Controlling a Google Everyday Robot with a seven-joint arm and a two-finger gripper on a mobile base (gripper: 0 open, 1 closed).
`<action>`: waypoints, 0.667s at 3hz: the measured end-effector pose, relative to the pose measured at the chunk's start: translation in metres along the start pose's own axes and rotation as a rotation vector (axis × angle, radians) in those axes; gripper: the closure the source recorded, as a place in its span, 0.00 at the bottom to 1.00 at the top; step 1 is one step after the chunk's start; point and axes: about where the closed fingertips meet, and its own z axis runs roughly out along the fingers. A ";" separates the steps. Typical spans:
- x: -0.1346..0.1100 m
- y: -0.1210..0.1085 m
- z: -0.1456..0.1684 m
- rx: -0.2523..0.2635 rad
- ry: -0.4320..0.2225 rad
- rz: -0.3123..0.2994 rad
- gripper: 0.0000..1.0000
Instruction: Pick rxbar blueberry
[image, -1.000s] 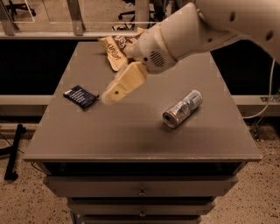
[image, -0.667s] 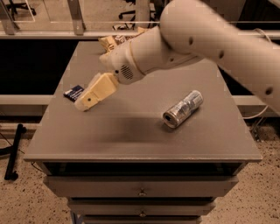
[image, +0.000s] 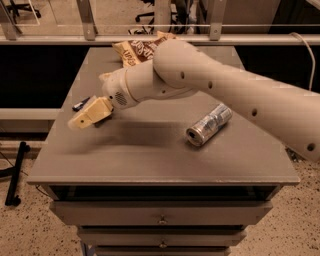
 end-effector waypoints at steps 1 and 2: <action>0.015 -0.007 0.010 0.031 -0.008 0.020 0.00; 0.032 -0.008 0.005 0.062 -0.007 0.035 0.00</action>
Offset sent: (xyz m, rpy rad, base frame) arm 0.0084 -0.0322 -0.0474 0.0047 0.0078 -0.1258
